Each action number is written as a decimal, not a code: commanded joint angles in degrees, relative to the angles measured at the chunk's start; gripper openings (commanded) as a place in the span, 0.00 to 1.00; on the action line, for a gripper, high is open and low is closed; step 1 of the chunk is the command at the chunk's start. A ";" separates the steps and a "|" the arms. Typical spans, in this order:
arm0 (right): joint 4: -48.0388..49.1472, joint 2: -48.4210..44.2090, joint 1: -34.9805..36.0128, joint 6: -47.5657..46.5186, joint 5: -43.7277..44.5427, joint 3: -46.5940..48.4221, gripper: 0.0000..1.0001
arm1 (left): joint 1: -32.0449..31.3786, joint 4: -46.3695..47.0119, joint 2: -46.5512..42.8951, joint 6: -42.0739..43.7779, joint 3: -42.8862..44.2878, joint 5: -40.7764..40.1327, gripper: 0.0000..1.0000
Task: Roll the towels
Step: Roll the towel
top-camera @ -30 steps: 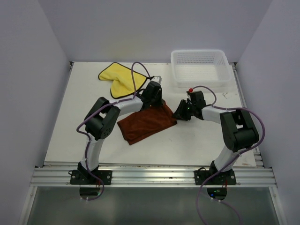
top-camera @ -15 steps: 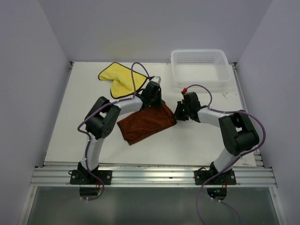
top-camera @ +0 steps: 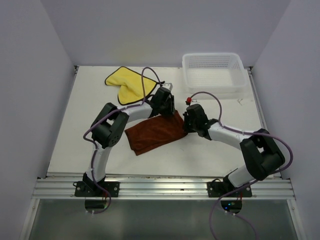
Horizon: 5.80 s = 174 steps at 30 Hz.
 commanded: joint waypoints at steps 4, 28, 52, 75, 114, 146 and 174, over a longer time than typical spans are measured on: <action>-2.14 -3.74 3.31 -2.16 12.45 -1.53 0.00 | 1.46 -4.77 -6.66 2.33 2.74 -0.41 0.47; 0.50 -3.65 12.02 -4.71 26.34 -1.62 0.00 | 1.55 -3.89 -8.17 -8.82 4.06 15.41 0.68; 0.76 -1.63 12.10 -4.45 24.93 -1.18 0.00 | -0.12 -1.08 0.88 -9.62 4.49 14.89 0.67; 2.17 1.71 17.90 -6.91 32.39 -0.92 0.00 | -1.00 -13.38 6.86 -2.59 10.03 8.30 0.42; -3.28 20.07 33.46 -19.21 53.32 7.78 0.00 | -0.30 5.25 -2.81 -5.23 -4.20 7.94 0.00; -9.69 8.84 30.91 -11.57 39.62 6.99 0.32 | -0.56 13.78 -8.52 1.89 -16.33 1.97 0.00; 1.54 -15.35 -0.81 11.10 -12.05 -7.07 0.48 | -0.56 14.04 -9.31 3.48 -16.77 1.26 0.00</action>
